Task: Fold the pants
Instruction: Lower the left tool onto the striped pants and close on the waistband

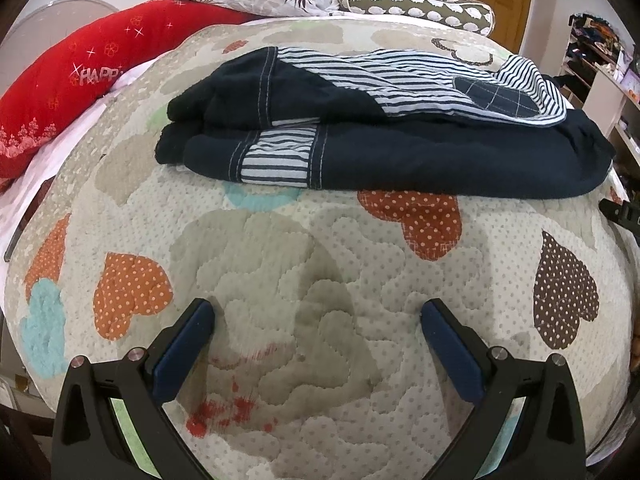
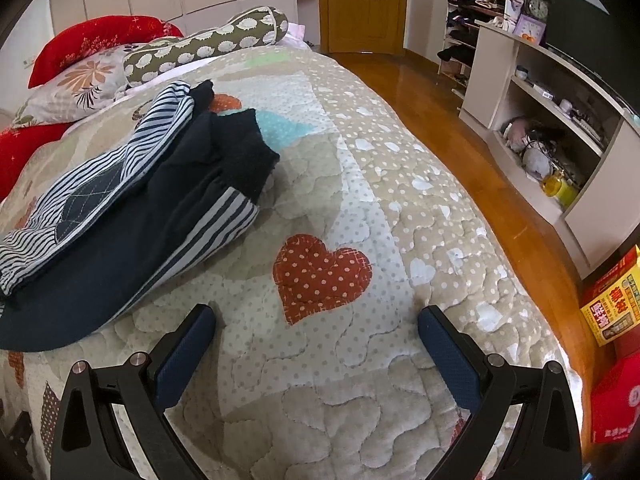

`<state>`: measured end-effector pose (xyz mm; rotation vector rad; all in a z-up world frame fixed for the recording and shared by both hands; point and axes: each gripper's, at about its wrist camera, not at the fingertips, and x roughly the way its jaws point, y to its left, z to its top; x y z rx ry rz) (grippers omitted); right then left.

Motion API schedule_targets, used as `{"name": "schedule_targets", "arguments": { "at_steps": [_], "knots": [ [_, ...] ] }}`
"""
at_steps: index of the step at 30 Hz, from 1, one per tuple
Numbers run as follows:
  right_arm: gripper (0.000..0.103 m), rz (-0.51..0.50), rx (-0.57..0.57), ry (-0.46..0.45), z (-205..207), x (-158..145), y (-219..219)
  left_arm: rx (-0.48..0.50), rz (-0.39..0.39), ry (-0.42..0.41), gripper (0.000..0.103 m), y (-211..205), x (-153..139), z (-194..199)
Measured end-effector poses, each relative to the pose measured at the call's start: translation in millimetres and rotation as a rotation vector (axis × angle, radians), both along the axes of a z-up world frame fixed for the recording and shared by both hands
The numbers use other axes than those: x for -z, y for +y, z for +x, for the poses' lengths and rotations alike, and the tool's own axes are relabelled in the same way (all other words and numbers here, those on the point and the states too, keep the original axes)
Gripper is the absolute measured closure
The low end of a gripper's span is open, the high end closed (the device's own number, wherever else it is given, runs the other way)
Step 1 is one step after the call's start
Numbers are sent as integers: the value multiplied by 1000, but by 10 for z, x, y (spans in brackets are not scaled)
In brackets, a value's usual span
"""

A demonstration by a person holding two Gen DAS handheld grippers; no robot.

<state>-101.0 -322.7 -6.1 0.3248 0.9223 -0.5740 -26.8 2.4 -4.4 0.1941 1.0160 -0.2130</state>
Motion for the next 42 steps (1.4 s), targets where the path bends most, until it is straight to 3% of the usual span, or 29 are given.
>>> {"name": "schedule_targets", "arguments": {
  "at_steps": [6, 9, 15, 21, 24, 28, 33, 36, 39, 42],
  "knots": [
    [0, -25, -18, 33, 2, 10, 38, -2, 17, -1, 0, -27, -17, 0],
    [0, -50, -41, 38, -19, -11, 89, 5, -14, 15, 0, 17, -75, -23],
    [1, -8, -28, -11, -248, -96, 41, 20, -86, -13, 0, 109, -305, -132],
    [1, -37, -46, -46, -496, -342, 38, 56, -131, -33, 0, 114, -509, -86],
    [1, -62, -106, -79, -442, -567, 14, 107, -177, -4, 0, 104, -583, 38],
    [1, -88, -199, -112, -117, -910, -1, 152, -258, 41, 0, 116, -769, 345],
    [1, -61, -320, -151, 516, -1265, -18, 216, -244, 52, 0, -57, -959, 992],
    [1, -75, -378, -114, 966, -1297, -22, 245, -227, 106, 0, -220, -869, 1458],
    [2, -46, -432, -19, 1487, -1180, -41, 267, -254, 218, 0, -369, -679, 1907],
    [3, -94, -440, 74, 1884, -991, -57, 248, -254, 255, 0, -455, -518, 2205]
  ]
}}
